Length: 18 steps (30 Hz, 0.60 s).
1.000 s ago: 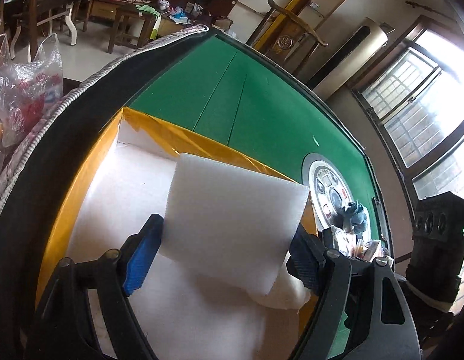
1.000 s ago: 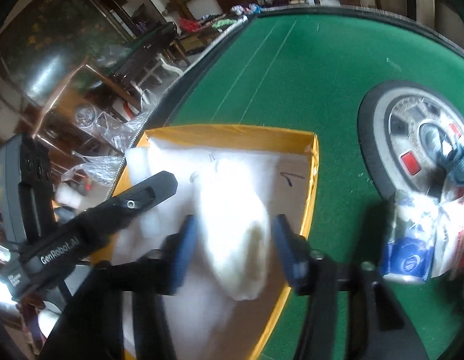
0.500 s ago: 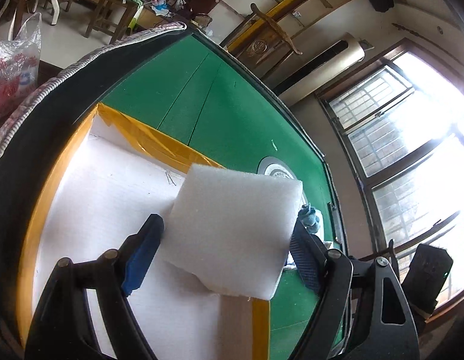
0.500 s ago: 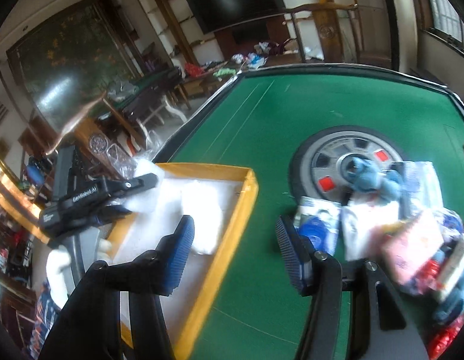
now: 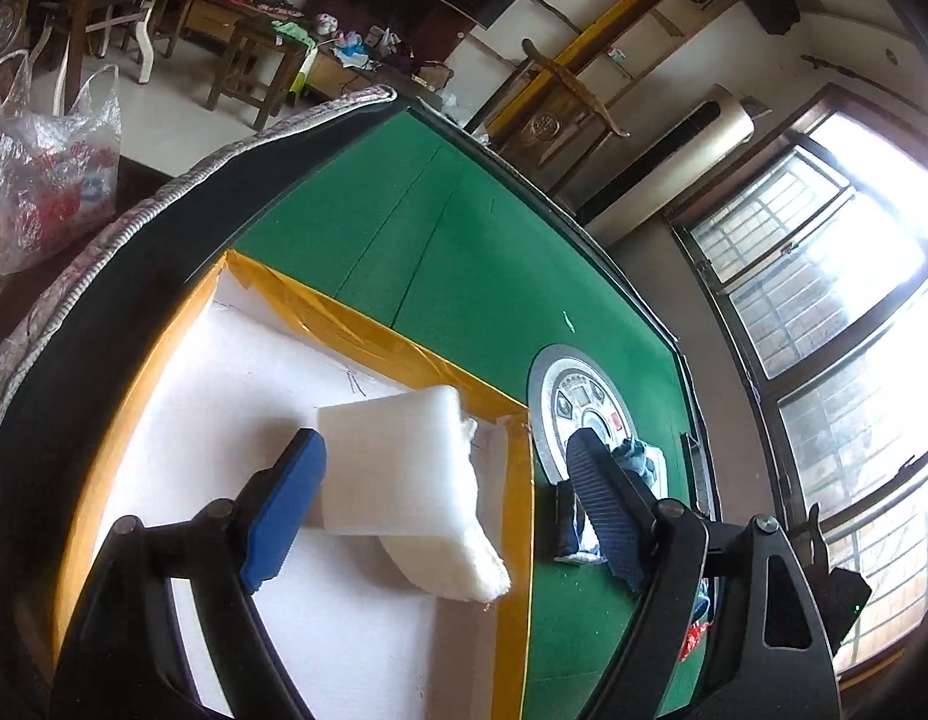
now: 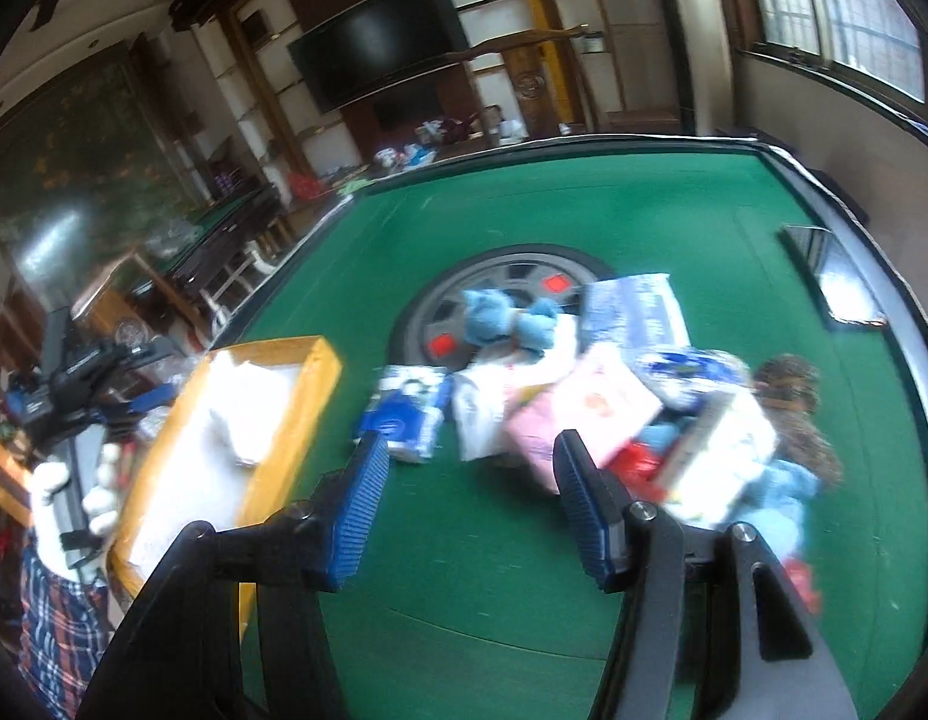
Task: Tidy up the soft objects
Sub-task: 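Grasp the pink tissue pack from the pile with the left gripper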
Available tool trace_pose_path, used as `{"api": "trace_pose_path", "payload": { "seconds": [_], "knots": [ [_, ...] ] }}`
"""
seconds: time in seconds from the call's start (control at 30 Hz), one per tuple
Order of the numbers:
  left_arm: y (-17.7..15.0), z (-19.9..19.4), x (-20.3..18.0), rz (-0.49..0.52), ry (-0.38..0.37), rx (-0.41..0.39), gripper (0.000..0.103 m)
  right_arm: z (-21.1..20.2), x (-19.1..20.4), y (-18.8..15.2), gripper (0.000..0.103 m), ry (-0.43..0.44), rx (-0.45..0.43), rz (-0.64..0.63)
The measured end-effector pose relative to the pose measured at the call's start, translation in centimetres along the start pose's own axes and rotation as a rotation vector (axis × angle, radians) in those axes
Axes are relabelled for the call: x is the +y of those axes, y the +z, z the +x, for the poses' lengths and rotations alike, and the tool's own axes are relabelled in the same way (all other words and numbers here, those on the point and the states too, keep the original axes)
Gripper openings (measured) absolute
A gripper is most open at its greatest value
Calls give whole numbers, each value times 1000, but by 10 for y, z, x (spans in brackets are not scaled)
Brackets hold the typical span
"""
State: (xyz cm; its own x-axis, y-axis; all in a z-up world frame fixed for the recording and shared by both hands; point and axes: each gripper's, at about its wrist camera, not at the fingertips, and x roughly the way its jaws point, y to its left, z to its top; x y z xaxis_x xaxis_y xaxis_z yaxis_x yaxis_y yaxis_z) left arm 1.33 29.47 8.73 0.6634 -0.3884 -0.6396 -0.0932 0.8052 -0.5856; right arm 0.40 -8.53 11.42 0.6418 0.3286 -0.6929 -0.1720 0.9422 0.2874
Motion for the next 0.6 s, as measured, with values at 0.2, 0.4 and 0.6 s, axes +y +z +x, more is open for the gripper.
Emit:
{"api": "trace_pose_path", "payload": {
  "seconds": [0.2, 0.4, 0.6],
  "knots": [
    [-37, -2, -70, 199, -54, 45, 83, -28, -59, -8, 52, -100, -40, 88],
    [-80, 43, -141, 360, -89, 178, 83, -36, -100, -25, 52, -115, -34, 175],
    [-113, 96, -189, 445, -67, 259, 83, -39, -131, -42, 52, -86, -45, 237]
  ]
}}
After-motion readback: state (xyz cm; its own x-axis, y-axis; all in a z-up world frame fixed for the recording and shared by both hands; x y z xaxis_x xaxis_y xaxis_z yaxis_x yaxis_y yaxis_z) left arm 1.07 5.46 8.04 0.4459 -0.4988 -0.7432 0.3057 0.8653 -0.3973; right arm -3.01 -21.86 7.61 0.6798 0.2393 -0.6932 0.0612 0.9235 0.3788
